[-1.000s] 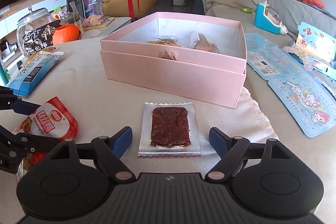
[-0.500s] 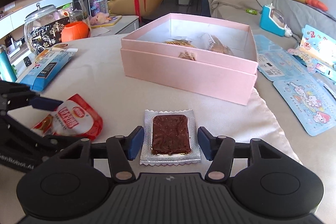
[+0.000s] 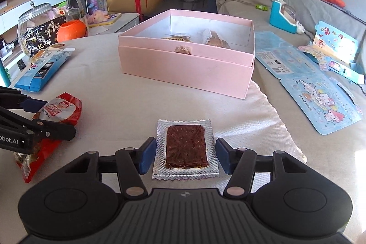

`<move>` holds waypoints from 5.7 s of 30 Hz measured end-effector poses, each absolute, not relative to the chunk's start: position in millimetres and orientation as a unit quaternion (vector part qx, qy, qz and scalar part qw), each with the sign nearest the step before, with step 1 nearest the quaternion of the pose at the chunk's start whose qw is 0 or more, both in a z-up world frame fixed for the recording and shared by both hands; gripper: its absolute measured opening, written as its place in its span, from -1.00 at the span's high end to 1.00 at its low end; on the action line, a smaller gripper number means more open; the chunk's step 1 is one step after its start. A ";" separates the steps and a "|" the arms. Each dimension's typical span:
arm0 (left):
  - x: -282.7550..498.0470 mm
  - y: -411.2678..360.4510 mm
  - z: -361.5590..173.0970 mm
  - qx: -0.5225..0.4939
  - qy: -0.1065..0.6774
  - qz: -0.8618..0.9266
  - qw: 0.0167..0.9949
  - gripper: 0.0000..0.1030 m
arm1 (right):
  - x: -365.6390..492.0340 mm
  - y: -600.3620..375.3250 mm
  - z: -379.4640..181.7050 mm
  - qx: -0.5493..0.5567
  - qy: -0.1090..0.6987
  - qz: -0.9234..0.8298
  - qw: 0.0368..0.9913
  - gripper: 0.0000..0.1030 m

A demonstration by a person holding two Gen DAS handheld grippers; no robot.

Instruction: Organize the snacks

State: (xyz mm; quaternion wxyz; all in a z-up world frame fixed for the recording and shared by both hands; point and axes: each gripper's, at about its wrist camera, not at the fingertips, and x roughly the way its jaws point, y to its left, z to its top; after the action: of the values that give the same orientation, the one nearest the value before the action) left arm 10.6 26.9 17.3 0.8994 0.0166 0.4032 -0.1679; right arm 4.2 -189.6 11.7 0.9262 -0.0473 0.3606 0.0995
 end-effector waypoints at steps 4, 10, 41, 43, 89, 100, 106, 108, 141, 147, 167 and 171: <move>1.4 36.3 22.4 0.013 0.397 -0.163 0.903 -0.46 | 2.3 -185.1 15.3 -0.051 0.359 0.107 0.926 -0.11; -6.7 48.1 37.3 0.012 0.376 -0.156 0.913 -0.45 | 2.1 -176.7 23.6 -0.055 0.358 0.117 0.925 -0.11; 218.0 -2.2 132.4 -0.136 0.289 -0.285 0.904 -0.66 | 161.7 -207.8 178.4 -0.073 0.290 0.101 0.949 -0.43; 219.4 2.5 114.1 -0.136 0.306 -0.290 0.897 -0.68 | 167.4 -207.4 162.5 -0.076 0.307 0.095 0.944 -0.43; 112.8 278.2 22.4 -0.182 0.274 0.082 0.941 -0.56 | 141.0 57.3 27.4 -0.071 0.411 0.251 0.874 -0.46; 100.6 204.0 8.7 -0.085 0.317 -0.040 0.944 0.08 | 93.5 -30.3 33.6 -0.082 0.389 0.241 0.885 -0.24; 60.3 186.1 11.5 -0.106 0.338 -0.110 0.929 0.08 | 90.2 -29.3 43.0 -0.066 0.370 0.263 0.889 -0.24; 48.6 184.6 13.7 -0.113 0.342 -0.129 0.924 0.07 | 92.9 -24.8 46.1 -0.060 0.368 0.270 0.888 -0.24; -7.2 201.1 18.4 -0.030 0.354 0.038 0.934 0.47 | 106.3 72.8 41.7 -0.056 0.384 0.325 0.862 -0.33; -10.6 195.3 21.7 -0.053 0.361 0.020 0.931 0.47 | 102.7 99.9 28.8 -0.144 0.378 0.317 0.858 -0.02; -7.1 74.5 34.5 -0.053 0.375 -0.179 0.908 0.47 | 29.1 -135.2 44.0 -0.068 0.366 0.171 0.912 0.32; -2.8 51.3 34.6 -0.056 0.385 -0.211 0.897 0.47 | 19.2 -162.1 29.1 -0.055 0.372 0.135 0.917 0.32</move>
State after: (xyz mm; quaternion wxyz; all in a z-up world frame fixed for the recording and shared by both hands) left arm -2.8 51.3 34.6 0.8968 -0.0565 0.3846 -0.2112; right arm 19.2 -162.1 29.1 0.9166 -0.0546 0.3723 0.1348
